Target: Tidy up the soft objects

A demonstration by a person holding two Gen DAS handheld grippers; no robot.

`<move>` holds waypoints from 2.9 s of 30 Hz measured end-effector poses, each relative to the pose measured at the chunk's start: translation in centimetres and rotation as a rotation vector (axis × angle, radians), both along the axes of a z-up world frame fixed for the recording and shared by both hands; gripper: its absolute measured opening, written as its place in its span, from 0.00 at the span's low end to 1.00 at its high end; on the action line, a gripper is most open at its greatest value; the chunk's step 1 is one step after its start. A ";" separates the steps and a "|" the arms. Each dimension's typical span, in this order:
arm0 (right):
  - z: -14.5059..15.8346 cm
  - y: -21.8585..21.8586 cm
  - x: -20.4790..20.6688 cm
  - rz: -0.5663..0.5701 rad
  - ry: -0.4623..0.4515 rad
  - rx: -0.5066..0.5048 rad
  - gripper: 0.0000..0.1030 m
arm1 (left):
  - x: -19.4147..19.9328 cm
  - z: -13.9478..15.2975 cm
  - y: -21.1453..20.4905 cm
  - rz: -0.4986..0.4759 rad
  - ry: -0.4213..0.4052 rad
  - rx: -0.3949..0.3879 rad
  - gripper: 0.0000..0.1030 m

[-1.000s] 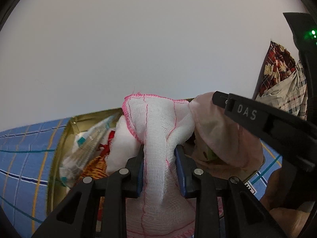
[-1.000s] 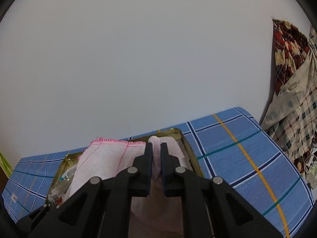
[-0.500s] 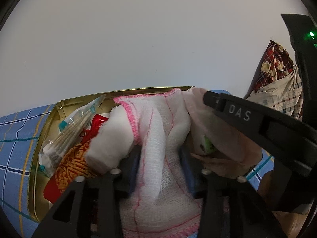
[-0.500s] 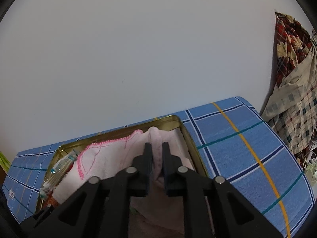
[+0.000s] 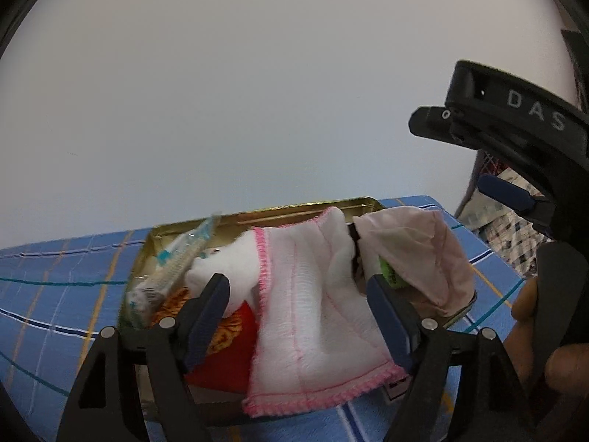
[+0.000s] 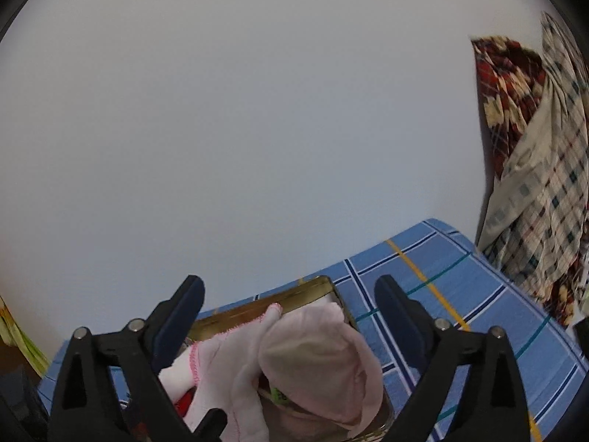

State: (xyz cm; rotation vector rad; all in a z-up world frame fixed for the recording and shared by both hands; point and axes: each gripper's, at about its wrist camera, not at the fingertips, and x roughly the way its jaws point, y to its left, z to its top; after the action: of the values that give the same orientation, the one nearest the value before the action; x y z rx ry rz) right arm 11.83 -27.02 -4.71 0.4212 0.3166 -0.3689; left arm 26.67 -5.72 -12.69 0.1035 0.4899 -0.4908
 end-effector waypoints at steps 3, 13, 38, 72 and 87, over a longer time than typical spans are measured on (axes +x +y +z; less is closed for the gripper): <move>-0.5 -0.1 0.3 -0.006 -0.003 0.017 0.93 | -0.6 0.3 0.8 0.050 -0.052 0.024 0.77; -1.3 1.7 -1.9 -0.121 -0.072 -0.083 1.00 | -1.2 0.1 4.1 0.143 -0.109 0.020 0.86; -1.8 6.8 -8.6 -0.253 -0.084 -0.336 1.00 | -4.0 0.1 9.7 0.221 -0.165 -0.003 0.87; -1.8 10.7 -10.6 -0.162 -0.090 -0.444 1.00 | -5.8 0.2 11.2 0.252 -0.201 -0.045 0.94; -1.9 10.9 -11.1 -0.163 -0.107 -0.456 1.00 | -5.9 0.2 11.1 0.255 -0.209 -0.032 0.94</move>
State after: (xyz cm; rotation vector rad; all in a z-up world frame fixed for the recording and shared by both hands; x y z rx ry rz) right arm 0.73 -16.07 -6.56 0.0175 0.0868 -0.5603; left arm 20.76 5.34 -12.51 0.0596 0.2844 -0.2338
